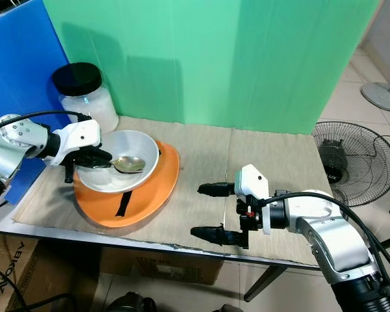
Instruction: Setting the table
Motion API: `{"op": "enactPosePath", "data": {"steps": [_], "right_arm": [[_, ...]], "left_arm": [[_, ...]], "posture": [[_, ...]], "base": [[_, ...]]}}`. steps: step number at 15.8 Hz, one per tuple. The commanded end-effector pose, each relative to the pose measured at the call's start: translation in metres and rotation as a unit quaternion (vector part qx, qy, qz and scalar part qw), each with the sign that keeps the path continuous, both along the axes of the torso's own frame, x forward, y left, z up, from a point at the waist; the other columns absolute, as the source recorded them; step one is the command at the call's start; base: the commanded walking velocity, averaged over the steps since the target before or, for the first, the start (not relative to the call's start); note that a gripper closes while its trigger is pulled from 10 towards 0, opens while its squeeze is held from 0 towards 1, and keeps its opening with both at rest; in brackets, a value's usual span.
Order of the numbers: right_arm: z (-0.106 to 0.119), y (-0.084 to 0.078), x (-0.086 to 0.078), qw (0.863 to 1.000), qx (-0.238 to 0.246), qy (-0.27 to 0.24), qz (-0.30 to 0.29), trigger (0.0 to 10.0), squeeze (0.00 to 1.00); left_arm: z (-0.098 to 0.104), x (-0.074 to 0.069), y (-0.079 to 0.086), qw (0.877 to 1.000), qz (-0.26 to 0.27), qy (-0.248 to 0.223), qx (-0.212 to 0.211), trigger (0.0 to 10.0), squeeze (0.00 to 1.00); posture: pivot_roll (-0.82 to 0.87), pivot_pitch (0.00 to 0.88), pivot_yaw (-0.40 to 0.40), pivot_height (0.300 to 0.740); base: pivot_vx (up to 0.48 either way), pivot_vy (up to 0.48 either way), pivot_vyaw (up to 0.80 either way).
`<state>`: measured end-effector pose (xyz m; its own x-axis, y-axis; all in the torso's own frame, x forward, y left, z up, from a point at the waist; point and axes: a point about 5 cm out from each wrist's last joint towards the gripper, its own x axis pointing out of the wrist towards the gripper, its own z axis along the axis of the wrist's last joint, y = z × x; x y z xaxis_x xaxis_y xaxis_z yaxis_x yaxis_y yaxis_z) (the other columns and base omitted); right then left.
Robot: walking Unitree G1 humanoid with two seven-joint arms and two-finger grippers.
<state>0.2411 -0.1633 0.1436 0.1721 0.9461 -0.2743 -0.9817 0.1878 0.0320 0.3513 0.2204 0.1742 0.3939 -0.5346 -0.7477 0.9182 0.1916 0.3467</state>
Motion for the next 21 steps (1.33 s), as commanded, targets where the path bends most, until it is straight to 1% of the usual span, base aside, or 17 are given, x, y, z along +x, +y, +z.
{"op": "enactPosePath", "data": {"steps": [1,2,3,4,5,6,7,8,12,15,18,21], "right_arm": [[0.001,0.001,0.002,1.0,-0.006,-0.005,0.006,10.0,0.0],[0.001,0.001,0.002,1.0,-0.005,-0.005,0.006,10.0,0.0],[0.001,0.001,0.002,1.0,-0.005,-0.005,0.006,10.0,0.0],[0.001,0.001,0.002,1.0,-0.005,-0.005,0.006,10.0,0.0],[0.0,0.001,0.002,1.0,-0.005,-0.005,0.007,10.0,0.0],[0.0,0.001,0.002,1.0,-0.004,-0.004,0.007,10.0,0.0],[0.0,0.001,0.002,1.0,-0.004,-0.005,0.006,10.0,0.0],[0.0,0.001,0.002,1.0,-0.003,-0.004,0.006,10.0,0.0],[-0.001,0.001,0.0,1.0,-0.003,-0.003,0.007,10.0,0.0],[-0.001,0.001,0.0,1.0,-0.003,-0.003,0.007,10.0,0.0],[-0.001,0.001,0.0,1.0,-0.004,-0.003,0.007,10.0,0.0],[0.0,0.001,0.0,1.0,-0.004,-0.004,0.006,10.0,0.0]], "left_arm": [[0.0,0.0,0.002,1.0,0.007,-0.001,0.01,10.0,0.0],[0.001,0.001,0.001,1.0,0.006,0.003,0.006,10.0,0.0],[0.002,0.001,0.0,1.0,0.007,0.004,0.0,10.0,0.44],[0.003,0.002,0.0,1.0,0.009,0.002,-0.003,10.0,0.44],[0.004,0.002,-0.001,1.0,0.007,0.0,-0.006,10.0,1.0],[0.005,0.003,-0.002,1.0,0.005,-0.005,-0.003,10.0,1.0],[0.005,0.003,-0.002,1.0,0.001,-0.006,0.001,10.0,0.32],[0.005,0.003,-0.002,1.0,-0.001,-0.005,0.002,10.0,0.0],[0.0,-0.001,-0.002,1.0,-0.007,0.013,0.006,10.0,0.0],[-0.004,0.001,0.0,1.0,0.004,0.013,0.012,10.0,0.0],[-0.009,0.002,0.004,0.999,0.016,0.011,0.035,10.0,0.0],[-0.008,0.004,0.003,0.999,0.018,0.004,0.029,10.0,0.0]], "posture": [[-0.06,0.019,0.052,0.74],[-0.06,0.017,0.051,0.74],[-0.06,0.017,0.053,0.74],[-0.06,0.017,0.053,0.74],[-0.06,0.016,0.053,0.74],[-0.06,0.016,0.055,0.74],[-0.06,0.016,0.057,0.74],[-0.06,0.017,0.057,0.74],[-0.06,0.021,0.063,0.74],[-0.07,0.026,0.064,0.74],[-0.07,0.027,0.067,0.74],[-0.07,0.026,0.069,0.74]], "base": [[0.0,0.0,0.0],[0.0,0.0,0.0],[0.0,0.0,0.0],[0.0,0.0,0.0],[0.0,0.0,0.0],[0.0,0.0,0.0],[0.0,0.0,0.0],[0.0,0.0,0.0],[0.0,0.0,0.0],[0.0,0.0,0.0],[0.0,0.0,0.0],[0.0,0.0,0.0]]}}
